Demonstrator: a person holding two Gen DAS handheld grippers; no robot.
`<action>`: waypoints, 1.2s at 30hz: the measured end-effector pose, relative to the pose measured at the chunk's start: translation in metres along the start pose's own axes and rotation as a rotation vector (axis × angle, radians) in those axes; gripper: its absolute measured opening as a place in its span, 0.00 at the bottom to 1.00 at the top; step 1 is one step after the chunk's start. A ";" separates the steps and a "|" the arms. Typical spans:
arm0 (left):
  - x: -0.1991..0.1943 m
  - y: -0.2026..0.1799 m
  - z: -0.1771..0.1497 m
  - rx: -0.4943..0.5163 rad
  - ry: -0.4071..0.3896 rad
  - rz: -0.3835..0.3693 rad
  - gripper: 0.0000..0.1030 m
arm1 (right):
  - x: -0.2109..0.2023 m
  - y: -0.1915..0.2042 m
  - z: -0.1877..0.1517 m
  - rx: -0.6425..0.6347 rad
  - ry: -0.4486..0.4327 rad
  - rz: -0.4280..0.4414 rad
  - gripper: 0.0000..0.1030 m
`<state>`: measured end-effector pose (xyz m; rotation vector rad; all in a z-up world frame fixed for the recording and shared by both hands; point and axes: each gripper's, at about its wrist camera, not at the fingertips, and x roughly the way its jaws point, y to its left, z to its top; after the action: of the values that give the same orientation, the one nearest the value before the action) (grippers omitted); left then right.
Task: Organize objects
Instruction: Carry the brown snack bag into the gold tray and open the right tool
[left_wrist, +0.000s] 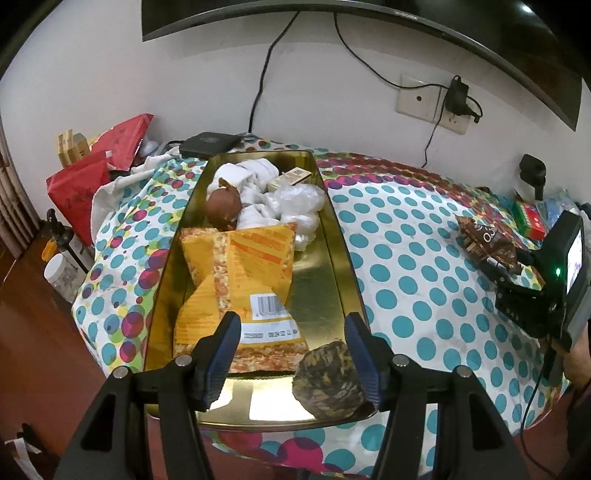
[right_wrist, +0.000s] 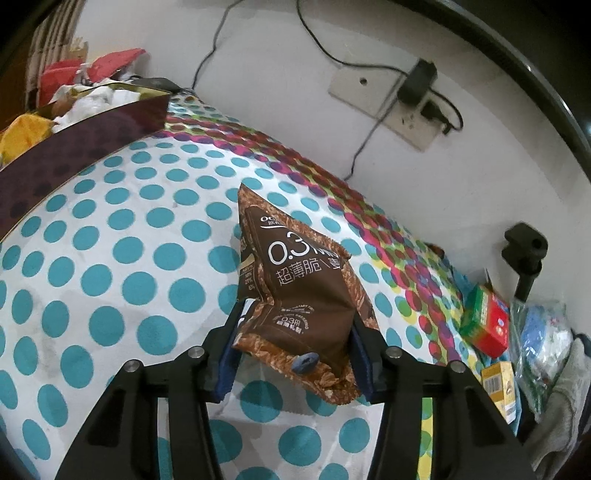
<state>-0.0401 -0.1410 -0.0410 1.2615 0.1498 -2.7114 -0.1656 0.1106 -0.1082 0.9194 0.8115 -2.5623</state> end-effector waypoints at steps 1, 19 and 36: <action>-0.001 0.001 0.000 0.000 -0.006 -0.003 0.58 | -0.001 0.003 0.000 -0.015 -0.003 0.000 0.47; -0.007 0.015 0.001 -0.030 0.004 -0.042 0.58 | -0.024 0.050 0.048 -0.053 -0.098 0.048 0.46; -0.047 0.040 -0.006 -0.046 -0.047 0.023 0.58 | -0.088 0.129 0.157 -0.052 -0.241 0.301 0.47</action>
<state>0.0008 -0.1755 -0.0098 1.1795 0.1892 -2.6992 -0.1182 -0.0784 -0.0033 0.6445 0.6156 -2.3192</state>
